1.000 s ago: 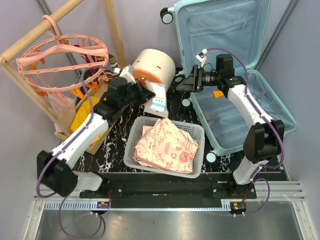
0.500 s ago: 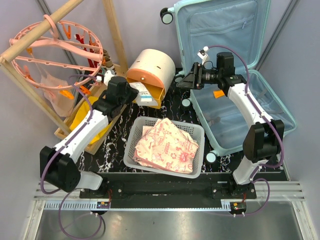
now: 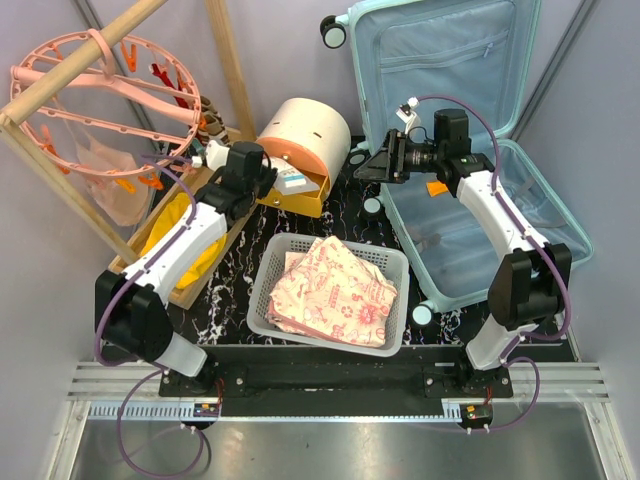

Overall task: Open, take out, and arrange the luggage
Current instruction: Place the personal item in the drawer.

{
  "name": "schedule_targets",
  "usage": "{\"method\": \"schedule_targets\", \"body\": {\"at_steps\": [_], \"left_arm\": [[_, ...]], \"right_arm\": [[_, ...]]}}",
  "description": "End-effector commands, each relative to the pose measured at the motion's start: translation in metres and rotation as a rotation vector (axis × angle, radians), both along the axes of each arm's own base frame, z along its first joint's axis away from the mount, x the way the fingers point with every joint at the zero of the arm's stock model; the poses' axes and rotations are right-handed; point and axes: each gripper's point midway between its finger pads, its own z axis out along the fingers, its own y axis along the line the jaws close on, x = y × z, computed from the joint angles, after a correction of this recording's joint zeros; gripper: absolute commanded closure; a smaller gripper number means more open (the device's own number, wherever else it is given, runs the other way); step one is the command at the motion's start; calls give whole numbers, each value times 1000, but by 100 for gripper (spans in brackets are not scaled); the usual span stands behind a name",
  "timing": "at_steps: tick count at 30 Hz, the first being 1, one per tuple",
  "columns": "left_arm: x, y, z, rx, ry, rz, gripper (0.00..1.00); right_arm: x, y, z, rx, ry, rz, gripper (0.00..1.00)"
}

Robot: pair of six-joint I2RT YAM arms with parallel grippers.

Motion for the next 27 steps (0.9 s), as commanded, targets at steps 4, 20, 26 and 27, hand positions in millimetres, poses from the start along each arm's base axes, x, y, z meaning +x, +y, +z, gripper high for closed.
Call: {"method": "schedule_targets", "body": {"at_steps": [4, 20, 26, 27], "left_arm": [[1, 14, 1, -52, -5, 116, 100], [12, 10, 37, 91, -117, 9, 35], [-2, -9, 66, 271, -238, -160, 27], [-7, -12, 65, 291, -246, -189, 26]], "right_arm": [[-3, -3, 18, 3, -83, -7, 35], [-7, -3, 22, 11, -84, -1, 35], [-7, -3, 22, 14, -82, 3, 35], [-7, -3, 22, 14, -82, 3, 35]]}}
